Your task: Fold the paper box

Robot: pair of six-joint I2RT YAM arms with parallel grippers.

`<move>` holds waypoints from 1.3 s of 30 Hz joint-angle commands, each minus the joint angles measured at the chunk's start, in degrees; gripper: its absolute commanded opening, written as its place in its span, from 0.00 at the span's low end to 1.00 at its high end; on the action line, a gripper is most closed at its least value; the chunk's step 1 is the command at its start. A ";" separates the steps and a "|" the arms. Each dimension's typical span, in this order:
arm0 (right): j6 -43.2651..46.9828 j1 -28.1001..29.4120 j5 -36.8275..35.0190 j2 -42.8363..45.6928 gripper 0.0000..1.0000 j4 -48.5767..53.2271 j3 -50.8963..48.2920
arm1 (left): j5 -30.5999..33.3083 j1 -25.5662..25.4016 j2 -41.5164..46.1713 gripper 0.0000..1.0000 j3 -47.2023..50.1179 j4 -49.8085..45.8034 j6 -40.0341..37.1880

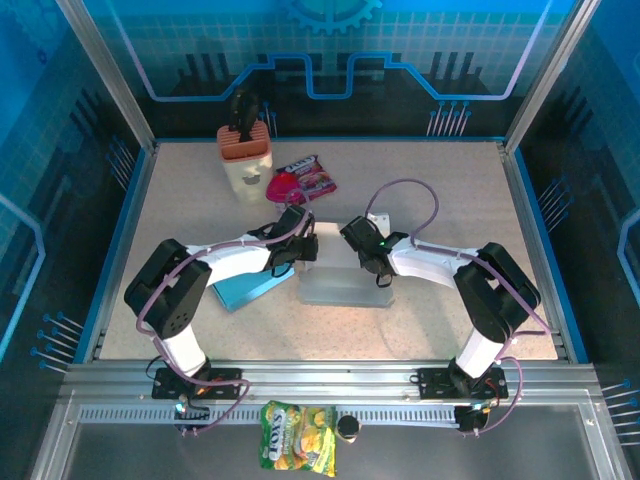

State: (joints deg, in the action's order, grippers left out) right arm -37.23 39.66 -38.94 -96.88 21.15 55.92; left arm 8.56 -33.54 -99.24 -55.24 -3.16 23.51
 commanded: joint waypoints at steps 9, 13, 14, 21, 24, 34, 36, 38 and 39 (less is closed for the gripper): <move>-1.17 0.22 0.00 0.91 0.00 2.36 -1.08 | 14.35 -4.69 -0.85 0.00 -2.59 -6.32 2.98; -1.77 0.42 0.45 0.96 0.00 2.23 -1.19 | 23.76 -7.12 -3.13 0.00 -5.22 -13.42 12.06; -1.88 0.41 0.57 1.04 0.00 2.07 -1.40 | 25.44 -7.38 -3.88 0.00 -6.09 -15.71 14.86; -1.19 0.39 2.61 1.96 0.00 -0.77 -2.66 | 31.87 -9.50 -11.18 0.00 -15.45 -31.34 27.03; -0.78 0.41 3.75 2.30 0.00 -2.28 -3.25 | 33.85 -10.24 -13.65 0.00 -18.66 -36.23 31.55; 0.32 0.24 4.92 3.56 0.00 -4.93 -4.94 | 35.56 -11.55 -19.00 0.00 -23.10 -42.25 38.36; 0.39 0.20 5.10 3.46 0.00 -5.22 -5.03 | 35.36 -11.63 -19.08 0.00 -23.27 -41.98 37.84; 0.32 0.23 5.03 3.22 0.00 -5.24 -5.03 | 35.82 -12.28 -17.73 0.00 -22.48 -40.42 35.81; 0.23 0.22 4.89 3.26 0.00 -5.24 -5.08 | 35.83 -12.42 -16.68 0.00 -21.71 -39.17 34.72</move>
State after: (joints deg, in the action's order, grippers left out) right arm -37.41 39.31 -32.84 -93.32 14.68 51.40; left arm 35.59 -42.30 -114.32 -79.35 -36.10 56.93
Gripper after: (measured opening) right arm 0.068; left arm 0.058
